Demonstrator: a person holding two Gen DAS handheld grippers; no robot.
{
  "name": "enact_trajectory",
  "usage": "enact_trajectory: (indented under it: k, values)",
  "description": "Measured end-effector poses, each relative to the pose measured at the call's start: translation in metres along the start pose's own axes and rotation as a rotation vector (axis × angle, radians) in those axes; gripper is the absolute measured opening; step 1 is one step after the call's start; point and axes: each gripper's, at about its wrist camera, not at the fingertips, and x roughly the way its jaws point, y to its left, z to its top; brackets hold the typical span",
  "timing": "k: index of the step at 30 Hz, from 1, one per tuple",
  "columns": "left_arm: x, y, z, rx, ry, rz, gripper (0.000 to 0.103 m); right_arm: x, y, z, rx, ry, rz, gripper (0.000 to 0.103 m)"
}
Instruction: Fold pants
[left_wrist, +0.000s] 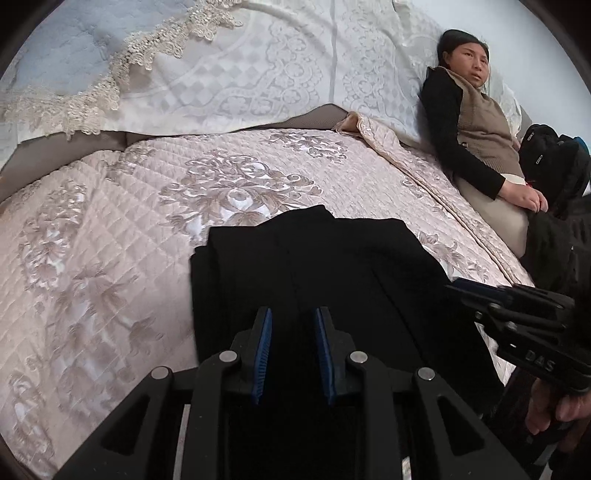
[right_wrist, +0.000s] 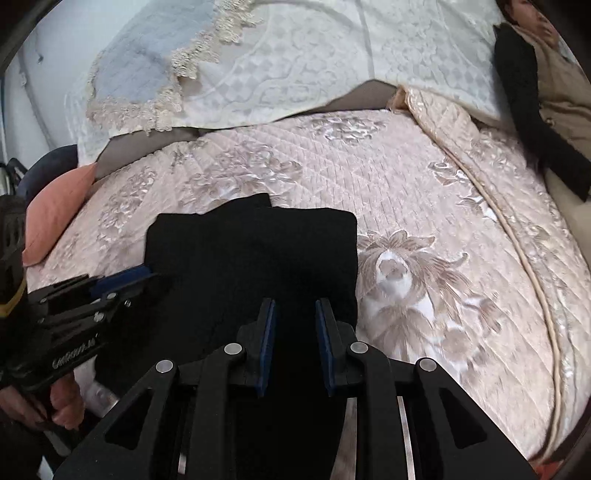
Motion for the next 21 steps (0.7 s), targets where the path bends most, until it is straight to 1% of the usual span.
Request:
enact_trajectory:
  k: [2,7,11,14,16,17,19,21]
  values:
    - [-0.009,0.0,-0.005,-0.001,-0.004,0.014,0.026,-0.011,0.004,-0.009,-0.002,-0.011,0.012,0.024]
    - [-0.031,-0.001,-0.021,-0.011,-0.01,0.03,0.026,-0.03,0.014,-0.033,-0.012,0.001,0.004,0.033]
    - [-0.041,-0.006,-0.034,-0.006,-0.007,0.029,0.026,-0.038,0.022,-0.047,-0.043,0.016,-0.026,0.033]
    - [-0.036,-0.009,-0.045,0.001,0.019,0.02,0.026,-0.036,0.024,-0.053,-0.052,0.027,-0.043,0.033]
    - [-0.03,-0.01,-0.051,0.011,0.031,0.027,0.029,-0.029,0.025,-0.057,-0.059,0.042,-0.048,0.036]
    - [-0.029,-0.011,-0.053,0.017,0.024,0.036,0.03,-0.024,0.025,-0.059,-0.067,0.058,-0.054,0.037]
    - [-0.029,-0.012,-0.054,0.025,0.013,0.056,0.038,-0.021,0.025,-0.061,-0.063,0.056,-0.061,0.039]
    - [-0.027,-0.009,-0.054,0.006,0.019,0.049,0.039,-0.022,0.025,-0.061,-0.052,0.055,-0.055,0.043]
